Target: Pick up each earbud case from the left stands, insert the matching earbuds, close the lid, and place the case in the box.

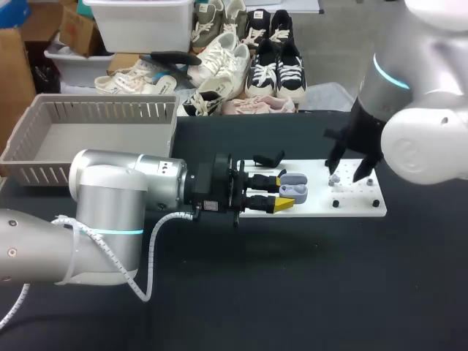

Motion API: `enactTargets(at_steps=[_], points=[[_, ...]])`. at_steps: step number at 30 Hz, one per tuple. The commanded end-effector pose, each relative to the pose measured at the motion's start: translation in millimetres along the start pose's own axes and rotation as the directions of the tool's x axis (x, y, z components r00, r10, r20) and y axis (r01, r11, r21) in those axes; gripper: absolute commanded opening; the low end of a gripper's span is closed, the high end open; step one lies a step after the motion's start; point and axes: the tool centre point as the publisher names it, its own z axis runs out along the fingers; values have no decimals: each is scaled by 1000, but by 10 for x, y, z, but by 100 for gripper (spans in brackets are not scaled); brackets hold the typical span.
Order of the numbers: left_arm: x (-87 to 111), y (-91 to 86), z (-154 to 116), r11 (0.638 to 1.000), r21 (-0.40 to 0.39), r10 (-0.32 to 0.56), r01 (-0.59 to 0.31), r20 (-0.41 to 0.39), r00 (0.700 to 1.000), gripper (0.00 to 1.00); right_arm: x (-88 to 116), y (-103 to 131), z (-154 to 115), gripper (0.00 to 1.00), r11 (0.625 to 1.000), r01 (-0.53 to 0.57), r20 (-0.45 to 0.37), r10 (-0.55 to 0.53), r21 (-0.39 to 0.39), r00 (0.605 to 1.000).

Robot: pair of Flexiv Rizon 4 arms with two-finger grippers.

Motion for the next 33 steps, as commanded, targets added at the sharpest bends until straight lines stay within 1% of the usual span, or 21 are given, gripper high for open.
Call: enactTargets(at_steps=[1, 8, 14, 24, 31, 33], points=[[7, 9, 0, 1000, 1, 0, 0, 2, 1000, 0, -52, 31, 88, 45, 1000, 0, -15, 0, -4, 1000], [7, 9, 0, 1000, 1, 0, 0, 2, 1000, 0, -68, 56, 150, 45, 1000, 5, -21, -6, -12, 1000], [7, 9, 0, 1000, 1, 0, 0, 2, 1000, 0, -94, 68, 168, 39, 1000, -3, -22, 3, -17, 1000], [7, 9, 0, 1000, 1, 0, 0, 2, 1000, 0, -92, 93, 209, 40, 1000, -10, -27, 9, -20, 1000], [7, 9, 0, 1000, 1, 0, 0, 2, 1000, 0, -92, 83, 242, 38, 1000, -27, -17, 27, -16, 1000], [7, 9, 0, 1000, 1, 0, 0, 2, 1000, 0, -87, 77, 248, 36, 999, -38, -10, 38, -15, 999]])
